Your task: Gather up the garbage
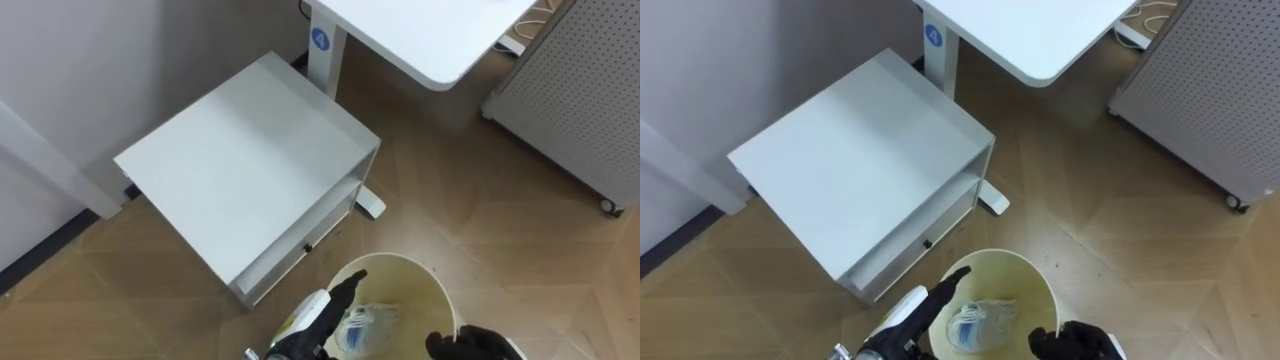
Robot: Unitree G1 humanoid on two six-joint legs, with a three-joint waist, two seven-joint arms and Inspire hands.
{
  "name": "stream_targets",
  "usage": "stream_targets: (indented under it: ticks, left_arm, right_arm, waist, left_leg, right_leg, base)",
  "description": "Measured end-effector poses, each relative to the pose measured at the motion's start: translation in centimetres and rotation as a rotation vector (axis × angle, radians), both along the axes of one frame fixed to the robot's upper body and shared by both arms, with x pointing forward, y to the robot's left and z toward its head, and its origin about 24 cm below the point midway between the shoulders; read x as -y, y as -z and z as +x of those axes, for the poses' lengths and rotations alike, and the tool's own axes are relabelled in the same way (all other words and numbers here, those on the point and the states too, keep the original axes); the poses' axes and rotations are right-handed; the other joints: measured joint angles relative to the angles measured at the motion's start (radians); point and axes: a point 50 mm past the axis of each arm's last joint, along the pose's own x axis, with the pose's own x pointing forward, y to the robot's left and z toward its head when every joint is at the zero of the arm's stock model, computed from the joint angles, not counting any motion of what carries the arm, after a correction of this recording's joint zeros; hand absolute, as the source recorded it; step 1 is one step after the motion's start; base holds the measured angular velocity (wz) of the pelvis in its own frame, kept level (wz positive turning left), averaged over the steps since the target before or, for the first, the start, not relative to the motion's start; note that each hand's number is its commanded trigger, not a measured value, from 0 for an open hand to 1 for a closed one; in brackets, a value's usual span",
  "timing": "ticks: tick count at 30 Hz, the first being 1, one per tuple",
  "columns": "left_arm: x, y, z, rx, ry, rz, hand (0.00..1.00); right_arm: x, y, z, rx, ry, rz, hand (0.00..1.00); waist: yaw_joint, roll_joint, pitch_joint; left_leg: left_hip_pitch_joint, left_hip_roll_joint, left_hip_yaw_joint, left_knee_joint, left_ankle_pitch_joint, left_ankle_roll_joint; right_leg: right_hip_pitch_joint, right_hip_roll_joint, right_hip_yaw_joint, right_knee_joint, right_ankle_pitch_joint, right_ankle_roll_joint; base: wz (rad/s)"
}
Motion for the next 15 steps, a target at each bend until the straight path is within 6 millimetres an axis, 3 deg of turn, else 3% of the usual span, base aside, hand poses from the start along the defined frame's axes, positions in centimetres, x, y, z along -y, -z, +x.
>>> stream_targets:
  ticks: [4, 10, 15]
  left_arm:
    - [0.0, -0.1, 0.1, 0.007, -0.004, -0.004, 0.00]
    - [-0.2, -0.4, 0.2, 0.019, -0.018, -0.018, 0.00]
    - [-1.9, -1.5, 1.4, 0.067, -0.150, -0.068, 0.00]
  right_arm:
    - [0.0, 0.0, -0.1, 0.000, 0.001, -0.001, 1.00]
    - [0.5, 1.1, -2.0, -0.047, 0.038, 0.010, 1.00]
    - [1.2, 1.4, -2.9, -0.049, 0.093, 0.028, 1.00]
  waist:
    - [0.002, 0.001, -0.0004]
    - [0.025, 0.008, 0.0016]
    - [0.061, 0.016, 0.0034]
  left_leg:
    - [0.000, 0.000, -0.002, -0.001, 0.000, 0.000]
    - [0.068, -0.004, -0.004, -0.032, 0.000, -0.001]
    - [0.163, -0.007, 0.003, -0.056, -0.004, -0.008]
  right_leg:
    - [0.002, 0.001, -0.003, -0.003, 0.000, 0.000]
    - [0.077, 0.004, -0.015, -0.041, 0.001, 0.000]
    - [0.156, 0.014, 0.006, -0.067, 0.001, 0.003]
  base:
    - [0.00]
    - [0.02]
    - [-0.09]
